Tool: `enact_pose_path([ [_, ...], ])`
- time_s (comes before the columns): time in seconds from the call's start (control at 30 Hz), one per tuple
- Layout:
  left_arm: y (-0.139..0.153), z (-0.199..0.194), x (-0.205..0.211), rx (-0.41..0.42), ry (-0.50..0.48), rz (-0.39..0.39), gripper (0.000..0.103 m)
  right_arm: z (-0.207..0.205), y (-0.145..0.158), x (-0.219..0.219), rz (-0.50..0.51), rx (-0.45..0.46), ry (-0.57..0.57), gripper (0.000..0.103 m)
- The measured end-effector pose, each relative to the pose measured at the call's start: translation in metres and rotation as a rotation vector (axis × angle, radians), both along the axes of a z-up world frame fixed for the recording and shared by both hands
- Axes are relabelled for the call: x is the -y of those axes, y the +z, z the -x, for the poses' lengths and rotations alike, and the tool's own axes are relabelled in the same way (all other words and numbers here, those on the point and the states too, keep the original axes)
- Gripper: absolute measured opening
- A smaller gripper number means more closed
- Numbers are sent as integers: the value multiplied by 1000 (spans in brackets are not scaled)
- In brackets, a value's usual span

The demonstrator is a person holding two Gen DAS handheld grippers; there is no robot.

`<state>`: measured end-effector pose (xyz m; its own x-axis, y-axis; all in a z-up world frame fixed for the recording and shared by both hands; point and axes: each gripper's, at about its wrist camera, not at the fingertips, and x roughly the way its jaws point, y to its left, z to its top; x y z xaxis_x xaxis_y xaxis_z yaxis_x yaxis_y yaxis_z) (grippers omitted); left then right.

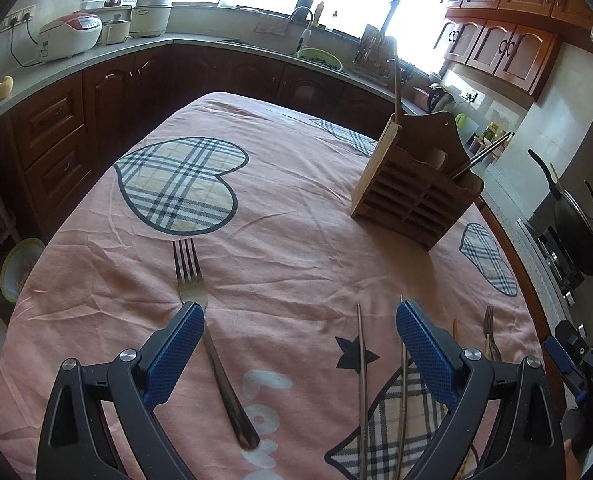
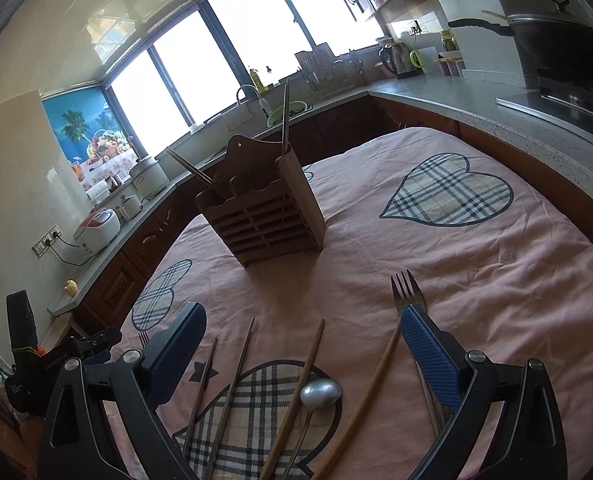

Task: Organize utensils
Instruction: 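Close the left tool on a thin metal chopstick while the right tool grasps a wooden chopstick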

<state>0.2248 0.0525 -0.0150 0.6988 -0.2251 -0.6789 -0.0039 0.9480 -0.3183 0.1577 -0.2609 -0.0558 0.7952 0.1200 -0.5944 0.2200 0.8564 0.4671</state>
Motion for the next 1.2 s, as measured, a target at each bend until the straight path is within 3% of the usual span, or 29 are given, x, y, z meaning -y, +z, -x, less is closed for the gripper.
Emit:
enact_pose_path([
  [0.53, -21, -30, 26, -94, -61, -72, 97, -27, -22, -17, 48, -105, 70, 97],
  [0.8, -30, -46, 43, -134, -100, -110, 96, -47, -42, -25, 64, -189, 110, 69],
  [1.2, -46, -79, 66, -192, -156, -176, 86, -75, -67, -26, 61, -286, 144, 54],
])
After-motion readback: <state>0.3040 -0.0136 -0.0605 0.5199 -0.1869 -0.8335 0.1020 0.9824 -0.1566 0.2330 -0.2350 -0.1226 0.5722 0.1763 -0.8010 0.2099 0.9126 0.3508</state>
